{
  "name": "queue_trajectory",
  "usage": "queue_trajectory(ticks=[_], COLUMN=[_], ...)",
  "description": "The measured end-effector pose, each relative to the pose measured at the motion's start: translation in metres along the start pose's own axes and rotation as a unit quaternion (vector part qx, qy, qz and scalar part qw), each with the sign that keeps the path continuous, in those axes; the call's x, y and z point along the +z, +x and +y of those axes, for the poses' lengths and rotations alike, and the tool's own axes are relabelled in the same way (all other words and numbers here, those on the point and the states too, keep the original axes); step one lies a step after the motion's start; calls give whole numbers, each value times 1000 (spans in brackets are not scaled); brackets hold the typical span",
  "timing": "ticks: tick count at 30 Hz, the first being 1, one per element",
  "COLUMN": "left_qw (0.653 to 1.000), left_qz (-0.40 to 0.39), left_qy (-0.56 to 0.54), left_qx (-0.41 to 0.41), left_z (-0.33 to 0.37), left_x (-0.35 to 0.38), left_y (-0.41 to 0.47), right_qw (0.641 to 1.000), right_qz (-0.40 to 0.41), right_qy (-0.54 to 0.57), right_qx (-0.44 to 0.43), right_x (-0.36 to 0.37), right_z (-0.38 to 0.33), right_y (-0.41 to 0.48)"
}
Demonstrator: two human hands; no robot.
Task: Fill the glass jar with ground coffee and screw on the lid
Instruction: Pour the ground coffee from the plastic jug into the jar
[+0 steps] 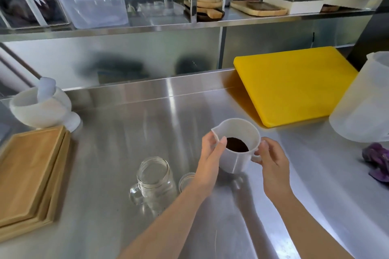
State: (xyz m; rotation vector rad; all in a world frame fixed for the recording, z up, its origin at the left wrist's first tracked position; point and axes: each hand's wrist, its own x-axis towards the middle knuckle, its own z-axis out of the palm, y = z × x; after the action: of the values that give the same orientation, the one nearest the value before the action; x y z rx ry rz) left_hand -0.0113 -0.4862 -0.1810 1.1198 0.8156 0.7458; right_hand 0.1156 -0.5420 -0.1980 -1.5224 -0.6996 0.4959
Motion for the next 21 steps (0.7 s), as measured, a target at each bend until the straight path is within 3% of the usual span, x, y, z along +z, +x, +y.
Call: queue_trajectory(ticks=[8,13,21], left_qw=[990,979,983], left_qz=[76,104,117], left_qy=[-85,-154,-86], left_qx=[82,84,116], left_z=[14,21,31], left_x=[-12,-23,-54], left_y=[-13,-26,-52], right_qw=[998,998,992], right_qz=[-4,-1,-12], right_qy=[58,51,54], right_qx=[10,-34,-114], right_x=[39,52,60], right_z=[-23,-38,-62], right_y=[-13,-23,-35])
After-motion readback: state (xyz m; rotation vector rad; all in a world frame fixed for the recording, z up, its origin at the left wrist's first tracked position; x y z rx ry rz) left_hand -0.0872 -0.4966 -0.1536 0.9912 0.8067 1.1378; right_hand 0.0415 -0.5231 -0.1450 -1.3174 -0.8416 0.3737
